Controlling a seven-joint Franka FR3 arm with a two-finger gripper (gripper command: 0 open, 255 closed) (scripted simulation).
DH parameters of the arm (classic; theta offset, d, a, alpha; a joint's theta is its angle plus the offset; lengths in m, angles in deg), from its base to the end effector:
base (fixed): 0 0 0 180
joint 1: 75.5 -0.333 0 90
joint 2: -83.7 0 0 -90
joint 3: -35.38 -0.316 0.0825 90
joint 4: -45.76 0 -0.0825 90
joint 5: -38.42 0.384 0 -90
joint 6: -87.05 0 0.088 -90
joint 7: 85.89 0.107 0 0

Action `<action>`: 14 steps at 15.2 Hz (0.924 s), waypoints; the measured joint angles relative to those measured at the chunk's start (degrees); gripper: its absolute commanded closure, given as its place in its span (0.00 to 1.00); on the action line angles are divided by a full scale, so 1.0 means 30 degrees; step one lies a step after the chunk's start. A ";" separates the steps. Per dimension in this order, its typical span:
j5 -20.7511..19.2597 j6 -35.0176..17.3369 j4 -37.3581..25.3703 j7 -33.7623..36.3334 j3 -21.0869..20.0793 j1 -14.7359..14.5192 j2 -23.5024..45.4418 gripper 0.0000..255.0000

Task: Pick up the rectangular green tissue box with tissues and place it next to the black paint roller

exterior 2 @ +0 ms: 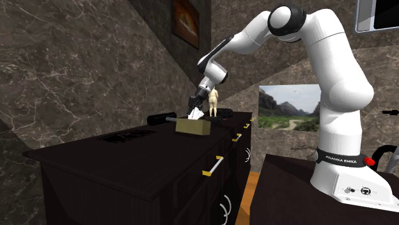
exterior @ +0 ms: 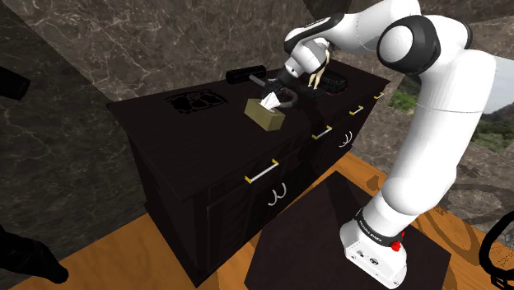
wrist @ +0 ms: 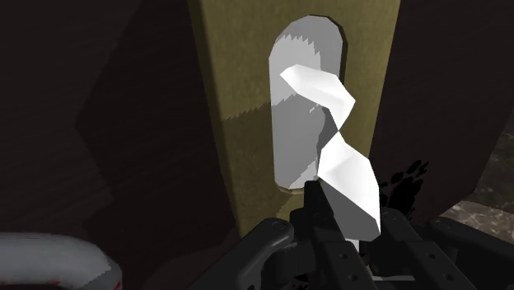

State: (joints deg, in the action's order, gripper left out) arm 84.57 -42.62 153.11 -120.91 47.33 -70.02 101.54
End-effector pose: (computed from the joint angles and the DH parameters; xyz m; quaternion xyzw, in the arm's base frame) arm 0.6159 -0.1649 0.3642 -0.9542 0.0865 -0.1654 0.2339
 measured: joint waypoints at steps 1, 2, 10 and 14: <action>0.0014 -0.0020 0.0015 -0.0019 -0.0004 0.0001 0.0006 1.00; 0.0022 -0.0032 0.0027 -0.0029 -0.0006 0.0000 0.0007 1.00; 0.0031 -0.0044 0.0037 -0.0039 -0.0009 0.0000 0.0006 0.00; -0.0528 0.0763 0.0116 0.0257 0.0316 0.0195 -0.0847 0.00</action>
State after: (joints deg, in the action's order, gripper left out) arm 82.98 -40.33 153.46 -120.14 48.28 -69.43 99.00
